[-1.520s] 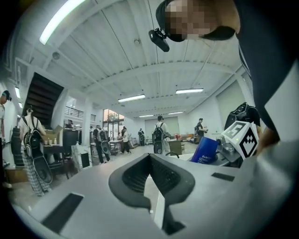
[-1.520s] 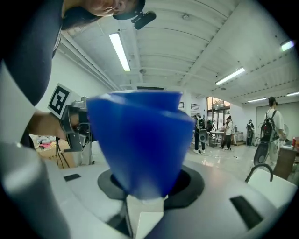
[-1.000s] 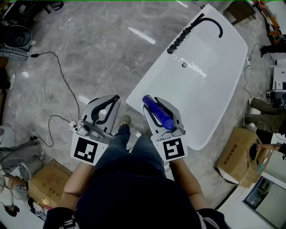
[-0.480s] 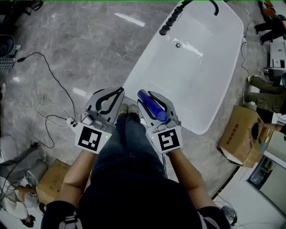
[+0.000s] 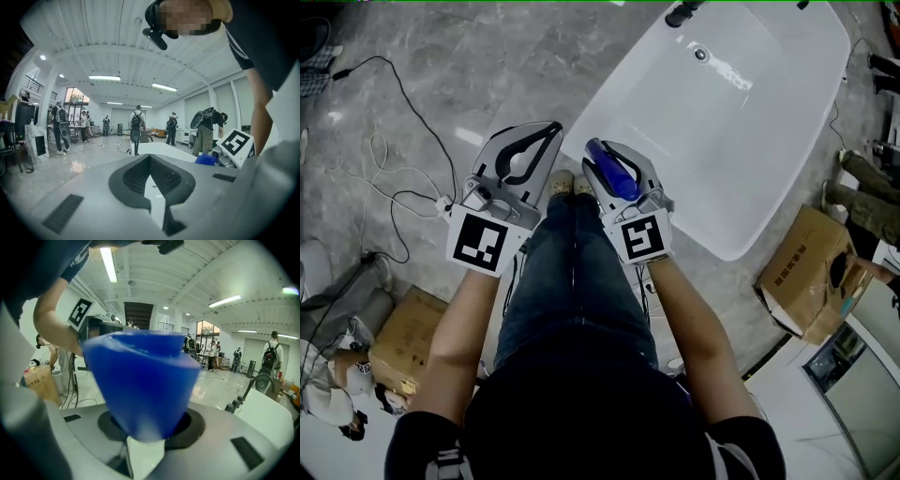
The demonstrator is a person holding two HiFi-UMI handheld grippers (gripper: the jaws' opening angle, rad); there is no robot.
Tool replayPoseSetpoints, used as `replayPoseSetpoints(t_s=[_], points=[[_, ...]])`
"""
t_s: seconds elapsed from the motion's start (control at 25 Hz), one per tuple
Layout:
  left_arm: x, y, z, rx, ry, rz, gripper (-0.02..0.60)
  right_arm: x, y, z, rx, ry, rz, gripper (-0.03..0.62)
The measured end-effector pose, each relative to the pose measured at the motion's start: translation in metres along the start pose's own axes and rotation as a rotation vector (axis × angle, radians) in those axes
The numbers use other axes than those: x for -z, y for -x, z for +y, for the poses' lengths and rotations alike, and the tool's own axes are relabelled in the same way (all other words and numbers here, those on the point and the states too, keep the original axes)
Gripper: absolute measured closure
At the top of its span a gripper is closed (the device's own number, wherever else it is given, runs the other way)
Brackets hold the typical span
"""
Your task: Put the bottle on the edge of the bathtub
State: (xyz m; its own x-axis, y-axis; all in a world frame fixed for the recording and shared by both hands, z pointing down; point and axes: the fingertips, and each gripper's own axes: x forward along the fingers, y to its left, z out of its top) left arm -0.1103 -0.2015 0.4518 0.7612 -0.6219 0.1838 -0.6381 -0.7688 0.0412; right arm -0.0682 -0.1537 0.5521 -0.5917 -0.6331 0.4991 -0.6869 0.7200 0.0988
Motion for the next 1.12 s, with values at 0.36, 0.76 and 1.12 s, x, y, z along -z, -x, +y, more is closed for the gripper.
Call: replayPoseSetpoints(t_s=[0.36,0.76,1.12], points=[[0.045,-0.003,0.000,-0.035,0.046,0.021,0.558,0.062,-0.054,0.011,-0.040,-0.003,0.079,0.427],[0.075,0.012,0.003,-0.068,0.070,0.057,0.558,0.099,-0.089,0.020,-0.046,-0.021,0.138,0.427],[0.079,0.012,0.002,-0.087,0.071,0.067,0.558,0.107,-0.106,0.012,-0.053,-0.021,0.142,0.427]])
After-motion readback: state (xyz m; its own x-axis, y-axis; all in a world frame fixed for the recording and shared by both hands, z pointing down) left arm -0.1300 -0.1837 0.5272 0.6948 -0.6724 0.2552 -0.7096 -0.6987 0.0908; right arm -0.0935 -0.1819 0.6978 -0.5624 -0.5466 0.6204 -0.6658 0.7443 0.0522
